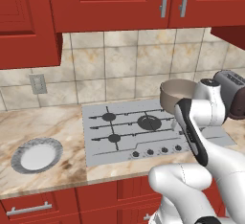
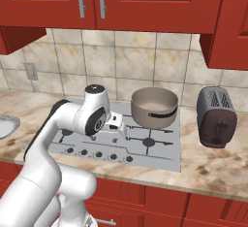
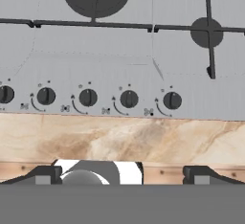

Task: Retrieve the frozen meat and place it in the pot on a burner. Then turn the burner on.

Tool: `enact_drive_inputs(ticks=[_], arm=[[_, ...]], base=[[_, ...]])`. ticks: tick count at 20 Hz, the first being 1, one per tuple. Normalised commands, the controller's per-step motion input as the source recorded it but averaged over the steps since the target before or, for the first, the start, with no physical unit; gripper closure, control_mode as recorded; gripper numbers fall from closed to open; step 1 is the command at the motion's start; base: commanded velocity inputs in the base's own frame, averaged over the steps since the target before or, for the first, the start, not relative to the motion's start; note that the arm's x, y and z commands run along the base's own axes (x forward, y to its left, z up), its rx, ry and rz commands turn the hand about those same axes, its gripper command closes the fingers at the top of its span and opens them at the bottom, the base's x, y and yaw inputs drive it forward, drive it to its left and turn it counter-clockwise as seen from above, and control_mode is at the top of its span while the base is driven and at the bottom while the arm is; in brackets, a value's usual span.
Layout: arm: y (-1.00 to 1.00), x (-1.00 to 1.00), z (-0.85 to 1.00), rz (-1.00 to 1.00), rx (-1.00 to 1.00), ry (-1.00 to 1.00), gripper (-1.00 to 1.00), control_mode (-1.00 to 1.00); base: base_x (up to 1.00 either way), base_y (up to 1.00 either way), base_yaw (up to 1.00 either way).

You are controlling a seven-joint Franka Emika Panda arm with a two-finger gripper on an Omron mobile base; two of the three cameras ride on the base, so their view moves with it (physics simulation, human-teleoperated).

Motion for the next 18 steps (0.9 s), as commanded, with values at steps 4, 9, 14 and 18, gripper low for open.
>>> enact_drive_inputs(ticks=[4,9,14,18], arm=[[0.0,0.28,-0.33,-0.06,0.0,0.08,-1.0,-1.0],[-0.06,0.26,-0.4,-0.04,0.0,0.04,-1.0,-1.0],[-0.11,0.27,-0.14,0.0,0.0,0.0,-1.0,-1.0],[-0.13,0.33,-0.06,0.0,0.0,0.0,-1.0,-1.0]], base=[[0.0,0.0,0.0],[0.0,0.0,0.0],[0.0,0.0,0.0],[0.0,0.0,0.0]])
